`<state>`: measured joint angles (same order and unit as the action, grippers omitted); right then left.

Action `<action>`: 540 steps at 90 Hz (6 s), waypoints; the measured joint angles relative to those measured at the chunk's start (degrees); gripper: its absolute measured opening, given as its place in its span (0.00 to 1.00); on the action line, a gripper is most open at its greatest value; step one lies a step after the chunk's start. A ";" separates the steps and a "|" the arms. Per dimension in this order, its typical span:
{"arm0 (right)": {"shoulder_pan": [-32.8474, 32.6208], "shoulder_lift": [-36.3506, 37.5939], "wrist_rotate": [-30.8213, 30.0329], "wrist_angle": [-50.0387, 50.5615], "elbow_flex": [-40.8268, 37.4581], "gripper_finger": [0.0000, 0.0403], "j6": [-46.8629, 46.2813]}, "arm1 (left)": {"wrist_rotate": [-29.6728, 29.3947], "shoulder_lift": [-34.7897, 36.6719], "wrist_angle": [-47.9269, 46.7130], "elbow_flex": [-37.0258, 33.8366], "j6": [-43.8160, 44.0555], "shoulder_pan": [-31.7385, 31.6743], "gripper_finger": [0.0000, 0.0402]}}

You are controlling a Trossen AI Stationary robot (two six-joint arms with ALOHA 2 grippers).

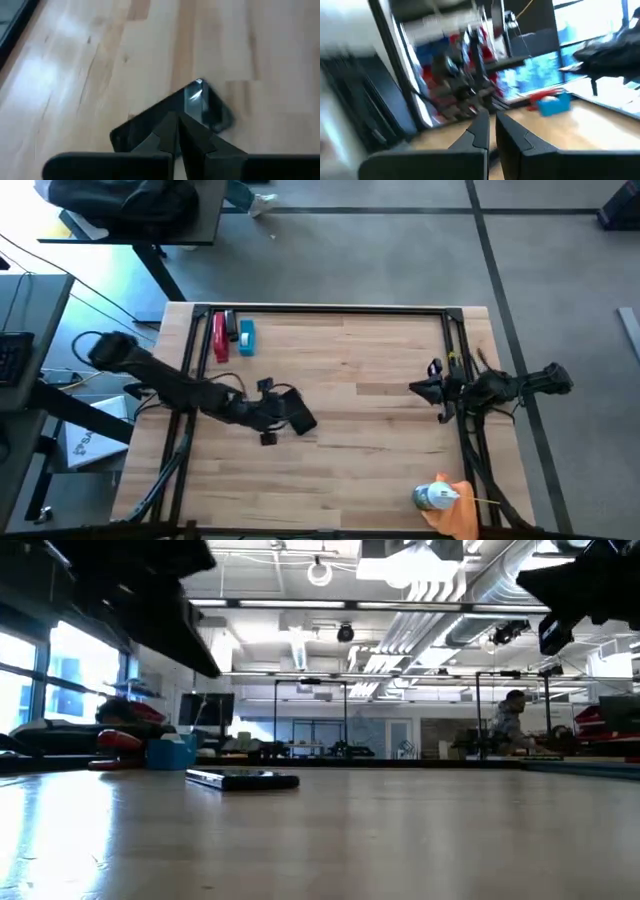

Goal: Apply microfiber cloth
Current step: Spray the front and back of the black cellphone using the white spray bottle

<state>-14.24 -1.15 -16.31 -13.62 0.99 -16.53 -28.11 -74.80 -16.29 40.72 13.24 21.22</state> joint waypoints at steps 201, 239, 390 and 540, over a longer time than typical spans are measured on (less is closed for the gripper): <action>-2.69 -114.18 -8.95 29.44 77.40 0.50 41.02 | -12.30 -16.50 9.81 -8.48 -8.05 14.00 0.44; -2.25 -118.36 -10.01 28.55 75.45 0.50 49.54 | -12.56 -23.99 24.22 -8.06 -27.53 9.89 0.50; -6.47 -116.76 -14.92 3.05 66.88 0.49 64.59 | 0.00 -24.07 32.20 -8.59 -45.87 -2.56 0.44; -7.11 -115.21 -20.90 6.31 69.55 0.49 54.91 | 9.23 -18.59 45.85 -8.65 -39.94 1.50 0.33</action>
<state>-21.35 -116.36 -37.22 -7.31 70.54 38.38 -18.88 -93.38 29.56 32.08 -26.70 22.72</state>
